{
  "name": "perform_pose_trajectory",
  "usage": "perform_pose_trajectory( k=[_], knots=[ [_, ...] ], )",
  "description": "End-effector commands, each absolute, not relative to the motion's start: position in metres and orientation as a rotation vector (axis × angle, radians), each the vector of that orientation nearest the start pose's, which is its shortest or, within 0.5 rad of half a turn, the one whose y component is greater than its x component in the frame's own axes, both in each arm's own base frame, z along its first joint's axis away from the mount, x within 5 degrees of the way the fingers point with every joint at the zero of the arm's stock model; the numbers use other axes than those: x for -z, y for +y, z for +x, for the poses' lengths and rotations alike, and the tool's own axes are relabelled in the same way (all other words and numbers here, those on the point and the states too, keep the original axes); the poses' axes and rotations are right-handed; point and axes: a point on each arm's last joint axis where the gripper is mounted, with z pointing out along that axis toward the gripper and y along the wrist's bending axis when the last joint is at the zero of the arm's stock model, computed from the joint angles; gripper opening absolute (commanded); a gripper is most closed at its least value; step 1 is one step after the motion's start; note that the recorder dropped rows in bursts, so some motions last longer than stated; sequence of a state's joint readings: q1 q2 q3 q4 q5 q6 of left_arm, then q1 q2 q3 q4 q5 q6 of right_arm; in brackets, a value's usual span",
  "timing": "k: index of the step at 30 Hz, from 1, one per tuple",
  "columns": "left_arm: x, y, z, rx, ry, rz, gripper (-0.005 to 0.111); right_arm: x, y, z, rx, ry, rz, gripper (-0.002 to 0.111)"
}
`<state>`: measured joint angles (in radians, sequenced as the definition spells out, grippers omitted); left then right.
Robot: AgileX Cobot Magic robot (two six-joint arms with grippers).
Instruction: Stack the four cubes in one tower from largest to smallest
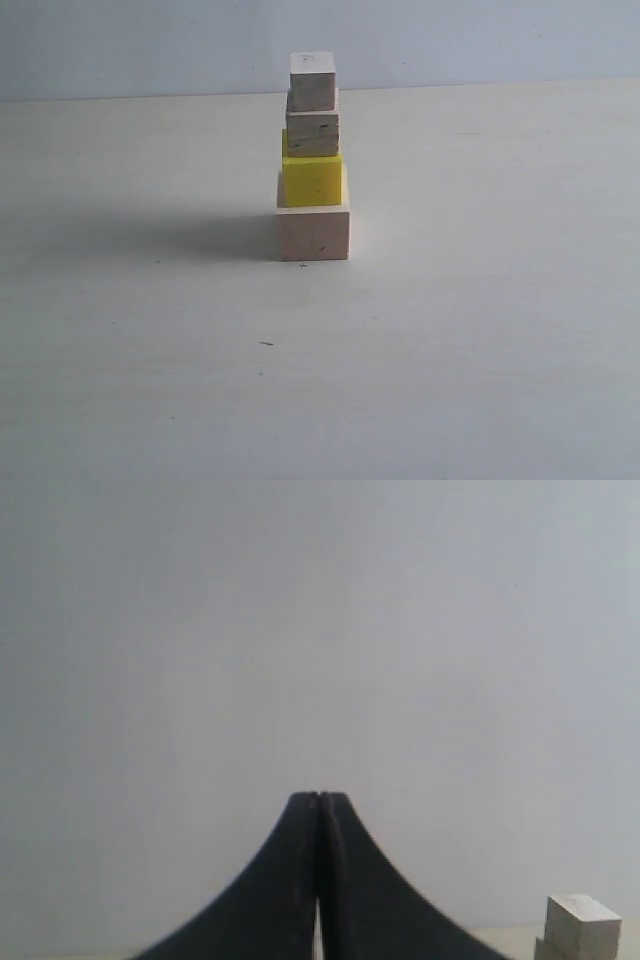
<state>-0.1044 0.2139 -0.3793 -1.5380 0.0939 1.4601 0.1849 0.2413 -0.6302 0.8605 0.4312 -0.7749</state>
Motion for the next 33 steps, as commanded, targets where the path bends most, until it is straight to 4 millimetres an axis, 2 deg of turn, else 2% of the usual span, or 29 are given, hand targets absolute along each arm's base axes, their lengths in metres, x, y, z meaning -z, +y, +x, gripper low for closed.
perform_pose_trajectory(
  k=[1,5,7,9,10,13,15,19,24,33],
  knots=[
    [-0.329,-0.011,0.039,0.118,1.248,0.136,0.000,-0.377,0.034,0.026,-0.412,1.359,-0.373,0.000],
    [-0.326,-0.009,0.036,0.064,1.272,0.102,0.000,-0.377,0.034,0.026,-0.412,1.359,-0.373,0.000],
    [-0.316,-0.009,0.038,0.060,1.378,0.067,0.000,-0.377,0.034,0.026,-0.412,1.359,-0.373,0.000],
    [-0.295,-0.007,0.041,0.035,1.603,-0.020,0.000,-0.377,0.034,0.026,-0.412,1.359,-0.373,0.000],
    [-0.290,-0.006,0.042,0.012,1.639,-0.040,0.000,-0.377,0.034,0.026,-0.412,1.359,-0.373,0.000],
    [-0.263,0.001,0.045,-0.052,1.657,-0.123,0.000,-0.377,0.034,0.026,-0.412,1.359,-0.373,0.000],
    [-0.238,0.006,0.048,-0.033,1.664,-0.228,0.000,-0.377,0.034,0.026,-0.412,1.359,-0.373,0.000],
    [-0.211,0.008,0.050,-0.017,1.715,-0.287,0.000,-0.377,0.034,0.026,-0.412,1.359,-0.373,0.000],
    [-0.186,0.006,0.053,0.018,1.786,-0.245,0.000,-0.377,0.034,0.026,-0.412,1.359,-0.373,0.000],
    [-0.181,0.004,0.053,0.008,1.833,-0.123,0.000,-0.377,0.034,0.026,-0.412,1.359,-0.373,0.000]
  ],
)
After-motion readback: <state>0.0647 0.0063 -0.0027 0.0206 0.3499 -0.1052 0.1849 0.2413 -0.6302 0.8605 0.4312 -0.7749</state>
